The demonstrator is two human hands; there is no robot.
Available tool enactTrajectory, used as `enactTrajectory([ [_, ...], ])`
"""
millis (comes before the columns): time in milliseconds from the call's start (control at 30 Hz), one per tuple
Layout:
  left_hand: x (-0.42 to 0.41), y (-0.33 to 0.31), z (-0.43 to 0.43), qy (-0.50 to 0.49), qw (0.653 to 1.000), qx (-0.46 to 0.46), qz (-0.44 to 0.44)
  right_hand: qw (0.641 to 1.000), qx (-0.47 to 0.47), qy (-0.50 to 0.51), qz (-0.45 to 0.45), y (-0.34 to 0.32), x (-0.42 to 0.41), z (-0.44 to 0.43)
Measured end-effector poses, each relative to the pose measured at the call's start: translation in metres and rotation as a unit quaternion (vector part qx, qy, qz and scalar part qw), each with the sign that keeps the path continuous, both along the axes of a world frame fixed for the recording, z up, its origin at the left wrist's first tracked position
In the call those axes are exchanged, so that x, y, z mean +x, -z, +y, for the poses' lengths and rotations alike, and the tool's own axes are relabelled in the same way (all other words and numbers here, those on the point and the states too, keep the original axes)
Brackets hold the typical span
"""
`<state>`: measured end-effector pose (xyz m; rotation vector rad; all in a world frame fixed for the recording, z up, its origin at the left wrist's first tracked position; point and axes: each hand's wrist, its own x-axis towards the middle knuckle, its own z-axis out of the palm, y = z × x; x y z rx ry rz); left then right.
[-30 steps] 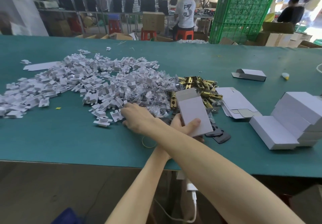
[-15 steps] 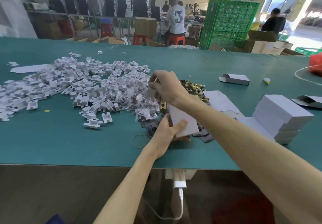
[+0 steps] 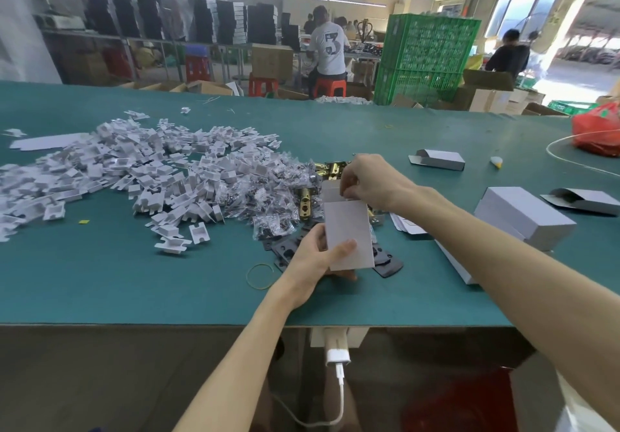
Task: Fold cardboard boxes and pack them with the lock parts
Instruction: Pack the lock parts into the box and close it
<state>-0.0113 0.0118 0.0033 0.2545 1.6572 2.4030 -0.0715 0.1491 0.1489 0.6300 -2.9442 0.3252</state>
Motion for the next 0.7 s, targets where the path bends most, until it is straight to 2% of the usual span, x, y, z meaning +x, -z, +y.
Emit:
enactTrajectory([
  [133,0.001,-0.001,0.0,-0.001,1.0,-0.01,-0.002,0.998,0.061,0.013,0.007,-0.003,0.003,-0.004],
  [333,0.002,-0.004,0.001,-0.003,1.0,-0.015,-0.006,0.998,0.047,0.027,0.026,-0.013,0.007,-0.008],
  [433,0.001,-0.003,0.001,-0.005,1.0,-0.026,-0.006,0.997,-0.004,-0.009,0.076,-0.013,0.015,-0.024],
  [533,0.001,-0.003,0.002,-0.012,0.999,-0.041,-0.009,0.993,-0.033,-0.065,0.089,-0.008,0.026,-0.051],
  [700,0.001,-0.004,0.001,-0.016,0.997,-0.082,0.002,0.993,0.012,-0.106,0.043,0.021,0.025,-0.1],
])
